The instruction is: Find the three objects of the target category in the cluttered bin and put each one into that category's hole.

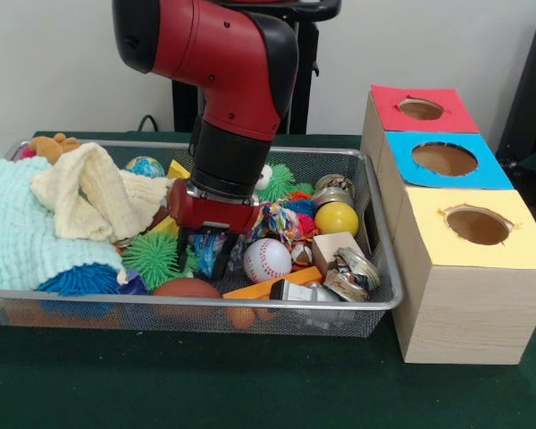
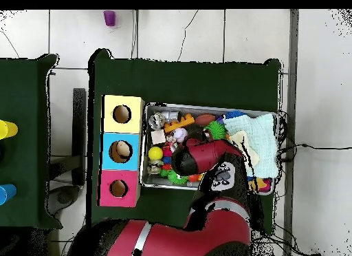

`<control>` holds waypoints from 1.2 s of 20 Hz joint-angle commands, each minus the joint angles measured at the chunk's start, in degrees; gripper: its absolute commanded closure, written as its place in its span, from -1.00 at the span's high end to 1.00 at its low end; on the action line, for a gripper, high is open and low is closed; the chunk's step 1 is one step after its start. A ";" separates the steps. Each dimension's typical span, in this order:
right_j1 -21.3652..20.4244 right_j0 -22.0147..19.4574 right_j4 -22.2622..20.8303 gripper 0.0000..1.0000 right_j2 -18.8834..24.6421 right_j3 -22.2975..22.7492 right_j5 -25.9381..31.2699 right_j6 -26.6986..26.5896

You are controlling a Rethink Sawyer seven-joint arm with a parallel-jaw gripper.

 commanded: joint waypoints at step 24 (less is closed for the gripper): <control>7.29 2.42 19.80 1.00 2.33 13.06 -1.36 20.37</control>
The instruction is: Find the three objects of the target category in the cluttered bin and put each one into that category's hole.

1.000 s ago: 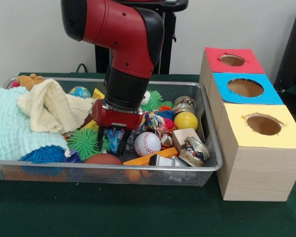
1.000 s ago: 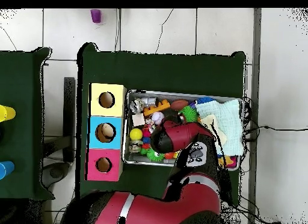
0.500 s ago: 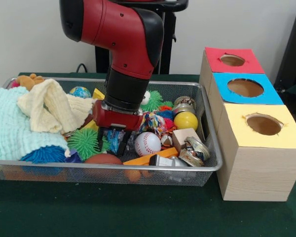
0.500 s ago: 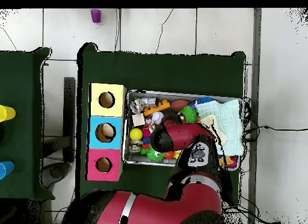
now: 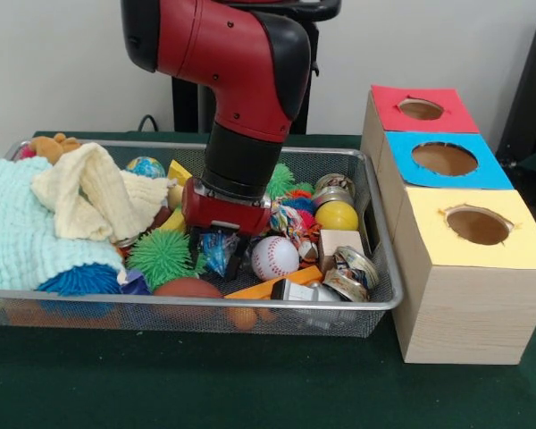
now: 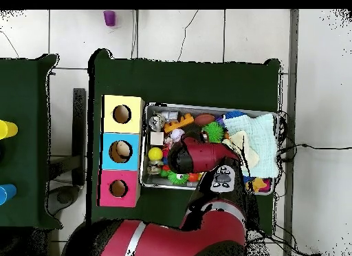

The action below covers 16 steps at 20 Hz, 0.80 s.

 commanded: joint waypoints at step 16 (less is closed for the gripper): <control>6.98 -4.80 23.35 1.00 9.36 16.04 1.18 22.90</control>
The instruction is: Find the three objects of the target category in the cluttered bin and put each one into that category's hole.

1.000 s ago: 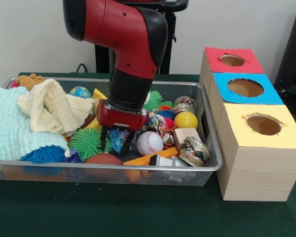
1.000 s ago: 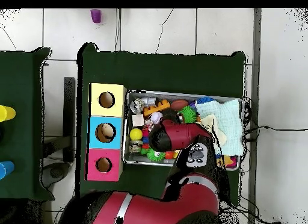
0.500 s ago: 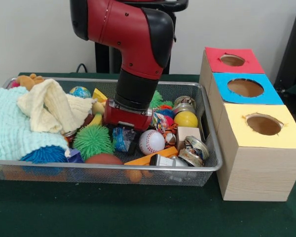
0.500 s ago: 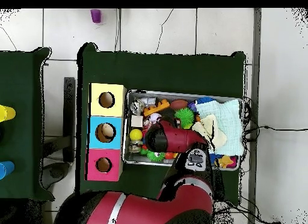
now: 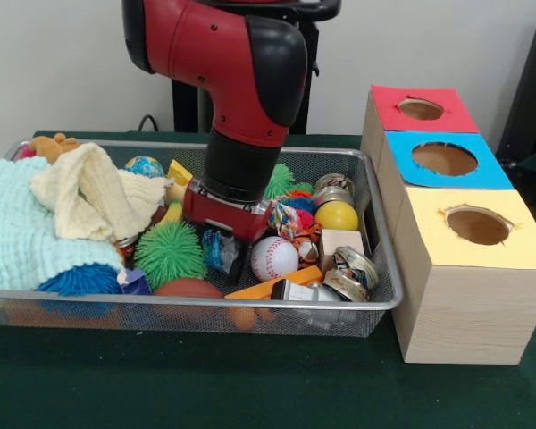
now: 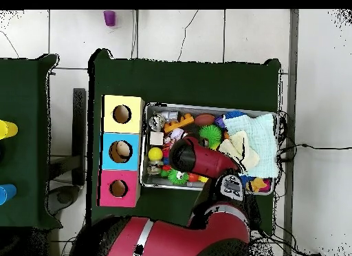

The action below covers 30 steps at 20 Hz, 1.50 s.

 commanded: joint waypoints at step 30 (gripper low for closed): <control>-3.98 -8.25 -21.75 1.00 12.63 14.34 -2.19 -0.99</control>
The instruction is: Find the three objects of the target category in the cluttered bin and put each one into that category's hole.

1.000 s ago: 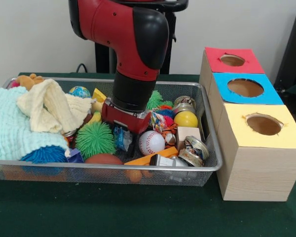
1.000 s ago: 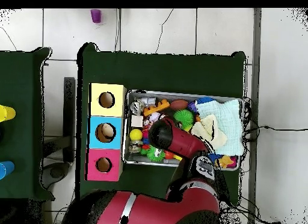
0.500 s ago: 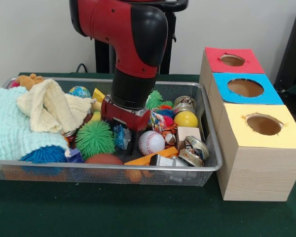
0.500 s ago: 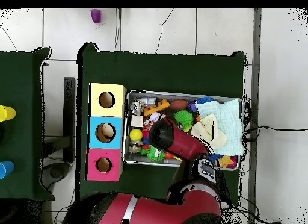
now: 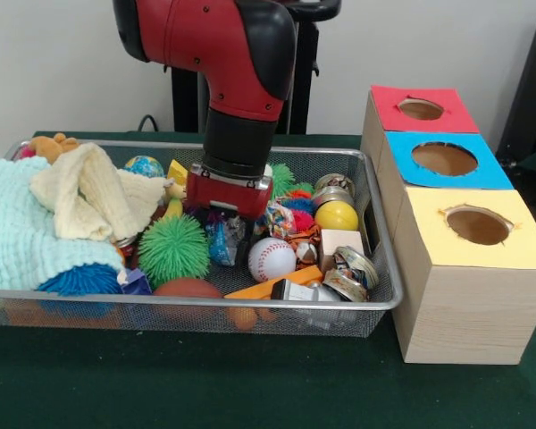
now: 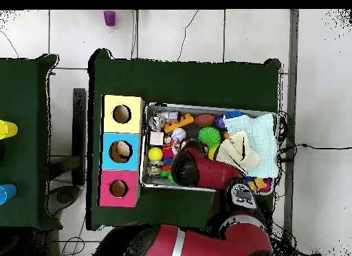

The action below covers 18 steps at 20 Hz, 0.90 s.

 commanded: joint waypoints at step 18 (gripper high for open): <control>1.89 -2.51 -19.22 1.00 7.65 5.42 4.20 2.13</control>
